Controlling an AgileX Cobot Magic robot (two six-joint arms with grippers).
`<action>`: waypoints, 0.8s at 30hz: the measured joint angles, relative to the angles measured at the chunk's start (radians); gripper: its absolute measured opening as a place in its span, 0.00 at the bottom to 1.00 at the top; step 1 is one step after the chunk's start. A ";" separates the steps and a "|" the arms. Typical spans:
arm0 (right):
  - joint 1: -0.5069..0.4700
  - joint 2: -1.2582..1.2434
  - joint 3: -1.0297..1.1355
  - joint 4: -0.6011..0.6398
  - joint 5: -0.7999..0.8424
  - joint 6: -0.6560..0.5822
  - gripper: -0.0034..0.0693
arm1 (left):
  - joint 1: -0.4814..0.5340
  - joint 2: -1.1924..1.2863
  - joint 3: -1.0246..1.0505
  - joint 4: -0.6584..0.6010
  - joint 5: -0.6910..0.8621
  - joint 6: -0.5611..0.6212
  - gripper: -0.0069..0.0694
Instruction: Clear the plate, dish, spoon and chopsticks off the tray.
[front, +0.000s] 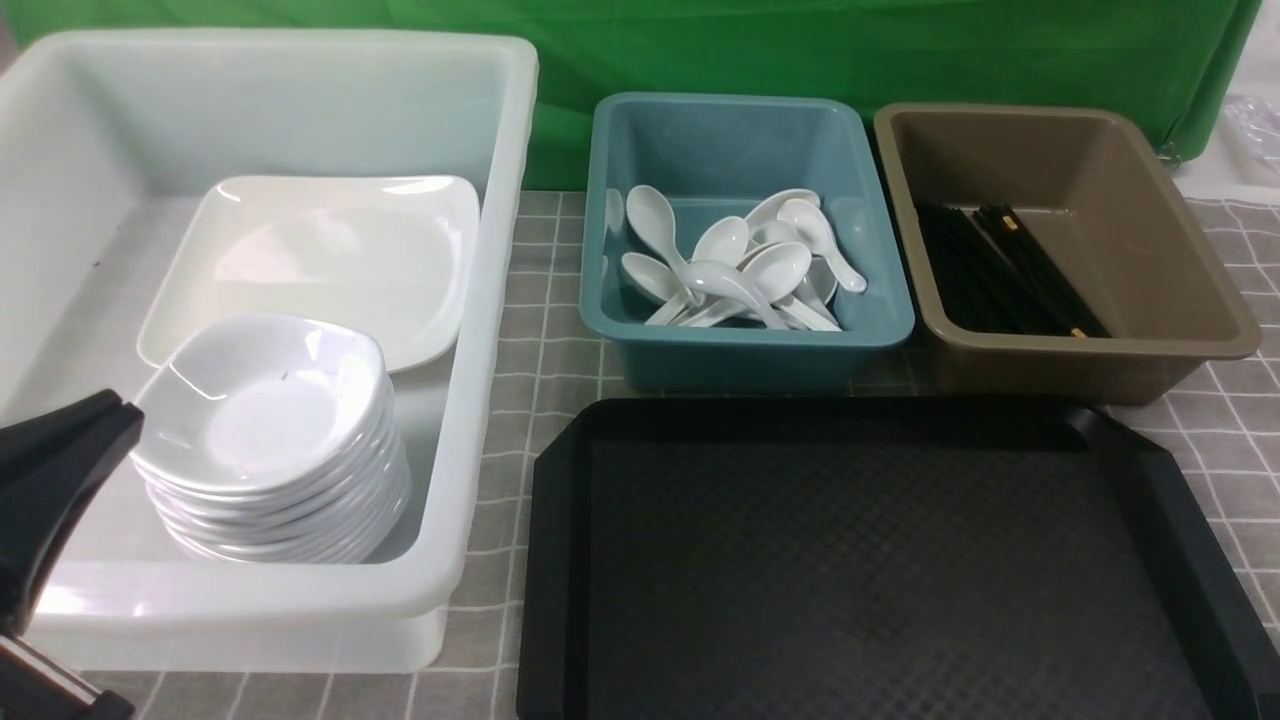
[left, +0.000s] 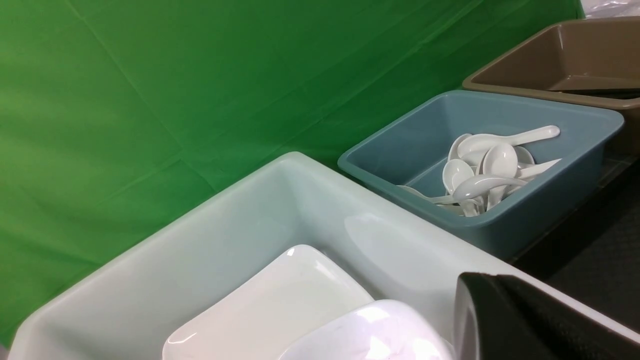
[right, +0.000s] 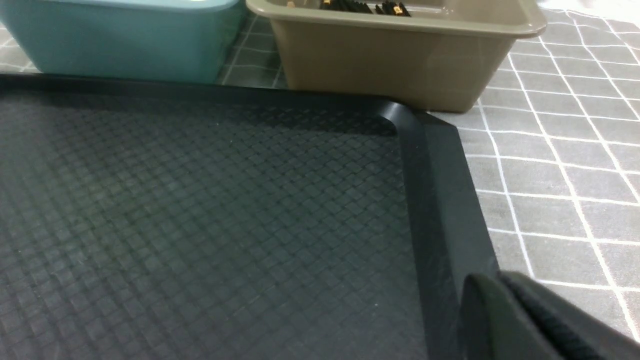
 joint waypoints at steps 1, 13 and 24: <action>0.000 0.000 0.000 0.000 0.000 0.000 0.12 | 0.000 0.000 0.000 0.000 0.000 0.000 0.10; 0.000 0.000 0.000 0.000 -0.001 0.001 0.16 | 0.134 -0.121 0.072 0.198 -0.100 -0.442 0.10; 0.000 0.000 0.000 0.000 -0.001 0.001 0.21 | 0.391 -0.368 0.354 0.228 0.018 -0.722 0.10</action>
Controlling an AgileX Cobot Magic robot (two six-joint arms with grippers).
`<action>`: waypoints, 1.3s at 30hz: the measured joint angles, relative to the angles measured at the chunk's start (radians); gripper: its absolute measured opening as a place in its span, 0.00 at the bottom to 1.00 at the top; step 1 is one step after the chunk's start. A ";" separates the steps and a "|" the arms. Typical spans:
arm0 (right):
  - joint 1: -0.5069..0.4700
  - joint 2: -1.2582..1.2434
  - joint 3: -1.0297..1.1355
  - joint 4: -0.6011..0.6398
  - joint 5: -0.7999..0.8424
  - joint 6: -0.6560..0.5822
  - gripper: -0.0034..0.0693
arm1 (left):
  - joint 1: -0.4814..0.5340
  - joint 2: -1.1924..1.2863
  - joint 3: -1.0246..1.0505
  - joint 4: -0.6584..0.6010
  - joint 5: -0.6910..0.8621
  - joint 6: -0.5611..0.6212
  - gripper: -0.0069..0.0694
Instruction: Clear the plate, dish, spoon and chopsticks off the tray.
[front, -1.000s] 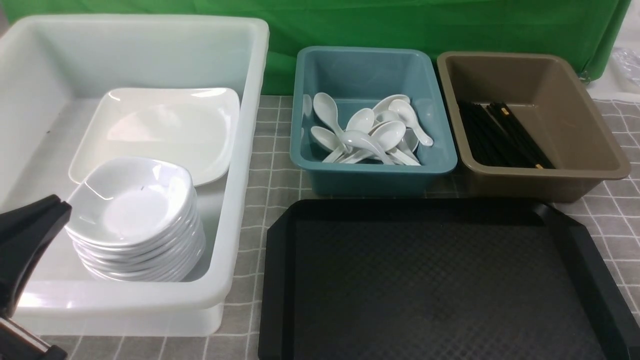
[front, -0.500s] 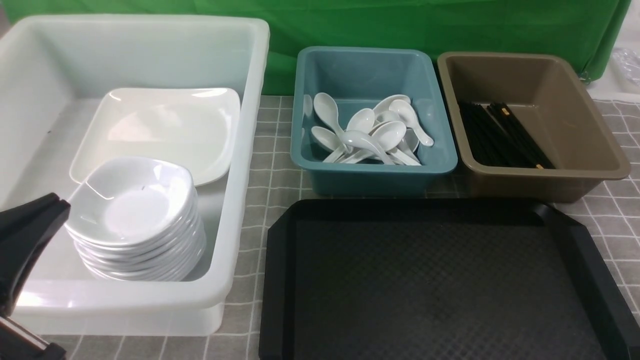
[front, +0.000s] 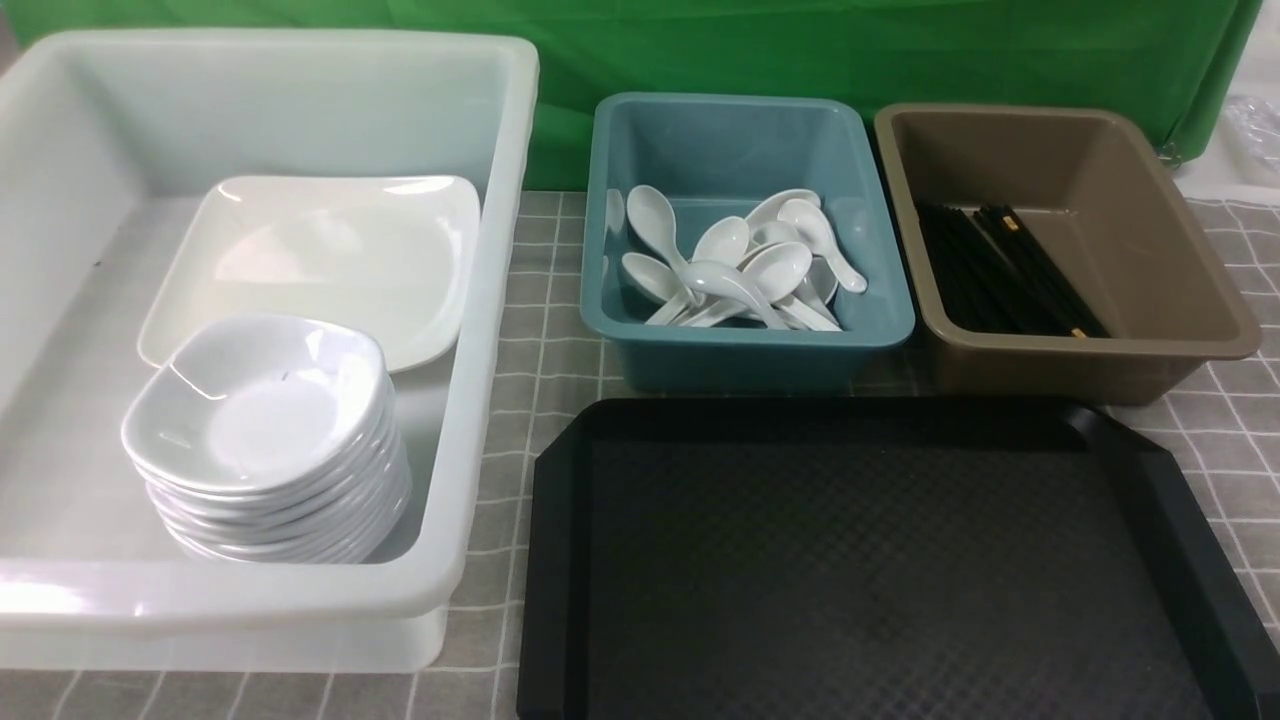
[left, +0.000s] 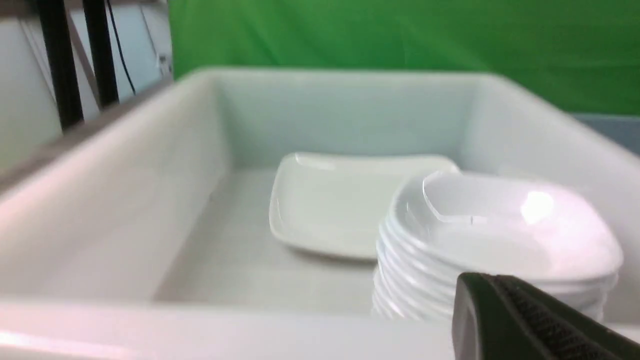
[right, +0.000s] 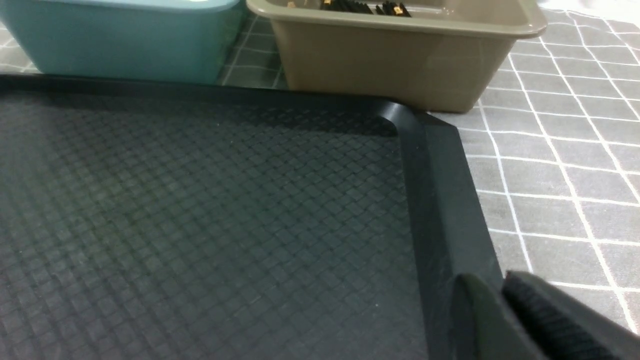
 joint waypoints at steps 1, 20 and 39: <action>0.000 0.000 0.000 0.000 0.000 0.000 0.21 | 0.000 -0.003 0.001 0.000 0.014 -0.009 0.10; 0.000 0.000 0.000 0.000 -0.001 0.000 0.25 | 0.000 -0.008 0.005 0.000 0.083 -0.037 0.10; 0.000 0.000 0.000 0.000 -0.006 0.000 0.28 | 0.000 -0.008 0.005 0.000 0.082 -0.037 0.10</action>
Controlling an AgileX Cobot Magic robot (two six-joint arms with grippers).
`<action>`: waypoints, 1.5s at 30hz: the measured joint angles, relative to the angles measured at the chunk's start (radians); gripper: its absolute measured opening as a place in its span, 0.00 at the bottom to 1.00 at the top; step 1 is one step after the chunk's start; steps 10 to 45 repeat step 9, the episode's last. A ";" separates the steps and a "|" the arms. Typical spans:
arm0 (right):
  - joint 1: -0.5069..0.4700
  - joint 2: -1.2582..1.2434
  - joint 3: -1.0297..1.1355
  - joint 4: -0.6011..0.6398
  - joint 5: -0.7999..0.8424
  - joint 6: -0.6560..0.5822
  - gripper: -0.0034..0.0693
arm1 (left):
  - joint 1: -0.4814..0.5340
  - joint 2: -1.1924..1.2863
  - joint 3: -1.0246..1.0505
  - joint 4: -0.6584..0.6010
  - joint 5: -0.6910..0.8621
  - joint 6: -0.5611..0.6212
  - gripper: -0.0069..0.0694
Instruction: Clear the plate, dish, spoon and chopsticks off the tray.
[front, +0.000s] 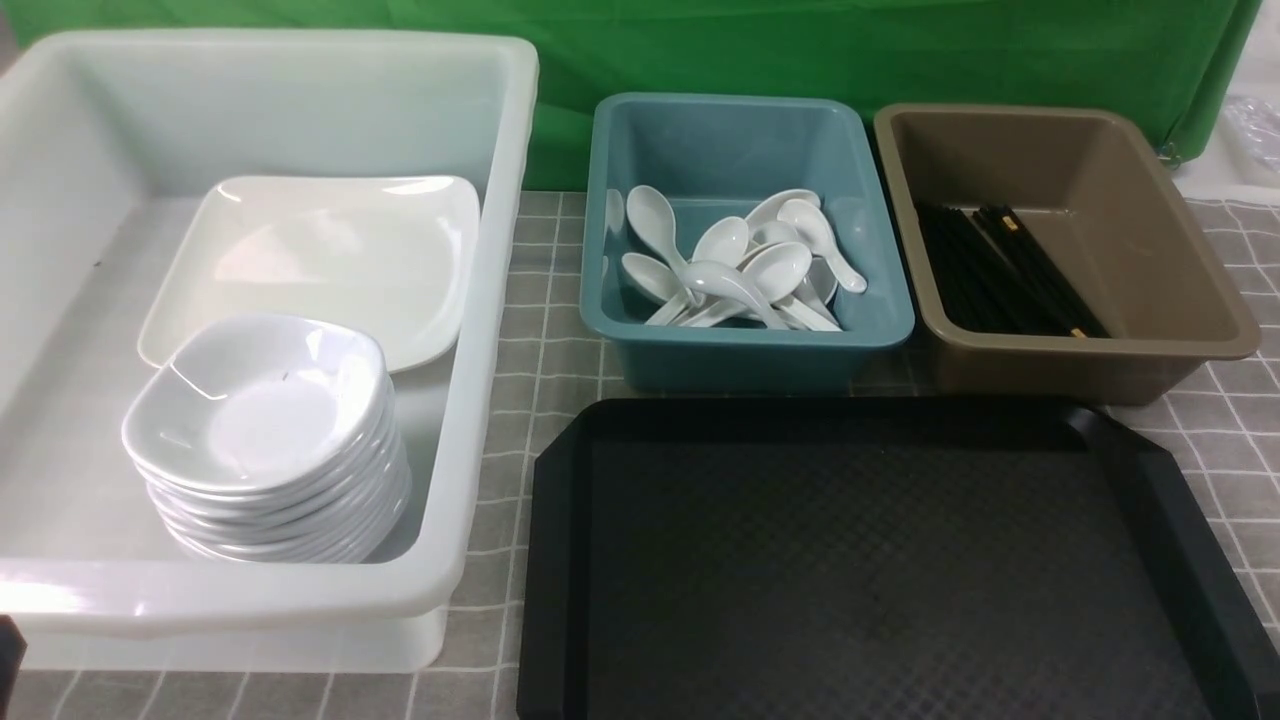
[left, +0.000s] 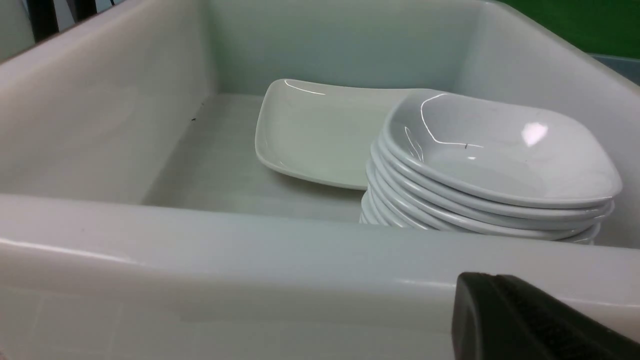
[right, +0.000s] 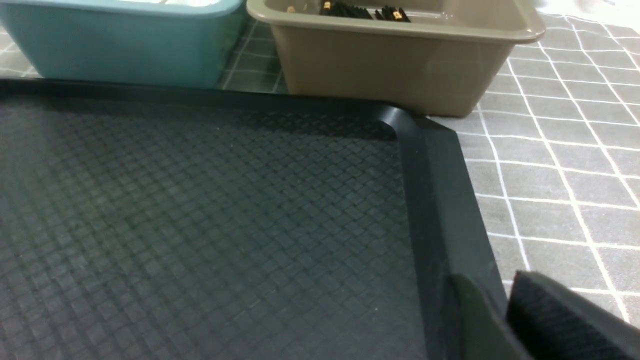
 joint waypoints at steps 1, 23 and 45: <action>0.000 0.000 0.000 0.000 0.000 0.000 0.28 | 0.000 0.000 0.000 0.000 0.000 0.000 0.10; 0.000 0.000 0.000 0.000 0.000 0.000 0.30 | 0.000 0.000 0.000 0.000 0.000 0.026 0.10; 0.000 0.000 0.000 0.000 0.000 0.000 0.30 | 0.000 0.000 0.000 0.000 0.000 0.026 0.10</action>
